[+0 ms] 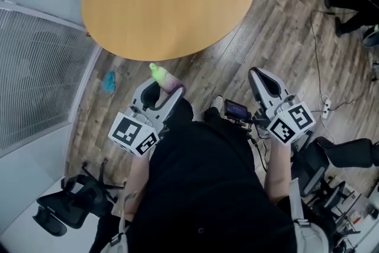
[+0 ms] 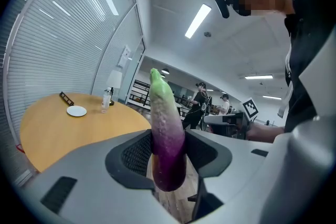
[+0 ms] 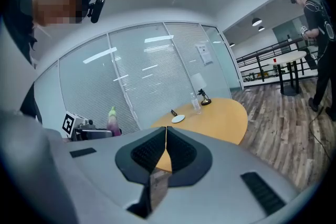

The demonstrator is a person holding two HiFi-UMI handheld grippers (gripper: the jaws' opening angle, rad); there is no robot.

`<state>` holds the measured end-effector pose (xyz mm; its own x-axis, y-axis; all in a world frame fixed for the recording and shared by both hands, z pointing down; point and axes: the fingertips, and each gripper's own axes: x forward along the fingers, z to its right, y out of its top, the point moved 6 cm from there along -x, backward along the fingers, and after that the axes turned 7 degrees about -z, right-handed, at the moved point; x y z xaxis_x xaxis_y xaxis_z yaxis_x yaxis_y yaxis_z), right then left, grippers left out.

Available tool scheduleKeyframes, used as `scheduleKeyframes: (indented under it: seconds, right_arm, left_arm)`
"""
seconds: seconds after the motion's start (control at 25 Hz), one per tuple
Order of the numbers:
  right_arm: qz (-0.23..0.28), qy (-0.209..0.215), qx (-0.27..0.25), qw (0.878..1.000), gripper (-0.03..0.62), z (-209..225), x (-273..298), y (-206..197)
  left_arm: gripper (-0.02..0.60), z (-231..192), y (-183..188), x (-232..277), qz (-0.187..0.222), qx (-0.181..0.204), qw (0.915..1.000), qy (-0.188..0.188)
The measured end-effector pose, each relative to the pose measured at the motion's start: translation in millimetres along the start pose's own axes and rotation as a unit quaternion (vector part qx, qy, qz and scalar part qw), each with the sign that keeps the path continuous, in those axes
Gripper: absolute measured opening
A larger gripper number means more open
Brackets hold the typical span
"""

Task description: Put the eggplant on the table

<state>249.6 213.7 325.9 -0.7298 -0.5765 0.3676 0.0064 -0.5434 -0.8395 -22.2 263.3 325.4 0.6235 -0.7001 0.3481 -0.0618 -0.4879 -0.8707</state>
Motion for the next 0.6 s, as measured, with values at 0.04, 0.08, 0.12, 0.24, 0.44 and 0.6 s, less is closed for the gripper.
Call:
scheduleKeyframes:
  seconds: [0.04, 0.08, 0.12, 0.24, 0.44, 0.6]
  right_arm:
    - [0.000, 0.000, 0.000, 1.000, 0.017, -3, 8, 4]
    - [0.000, 0.001, -0.001, 1.000, 0.017, -7, 17, 7]
    - [0.001, 0.002, -0.001, 1.000, 0.017, -11, 26, 11]
    - [0.000, 0.003, -0.006, 1.000, 0.017, -27, 55, 21]
    - [-0.008, 0.008, -0.020, 1.000, 0.017, -52, 106, 33]
    - [-0.010, 0.005, -0.032, 0.999, 0.018, -71, 140, 38]
  left_arm:
    - [0.201, -8, 3, -3, 0.003, 0.000, 1.0000, 0.001]
    - [0.201, -17, 6, -6, 0.006, -0.001, 1.0000, 0.003]
    - [0.201, -26, 9, -10, 0.009, -0.002, 0.9999, 0.005]
    - [0.201, -58, 17, -25, 0.018, -0.005, 0.9997, 0.014]
    - [0.201, -111, 26, -50, 0.038, -0.015, 0.9988, 0.027]
    - [0.201, -147, 28, -66, 0.045, -0.021, 0.9983, 0.029]
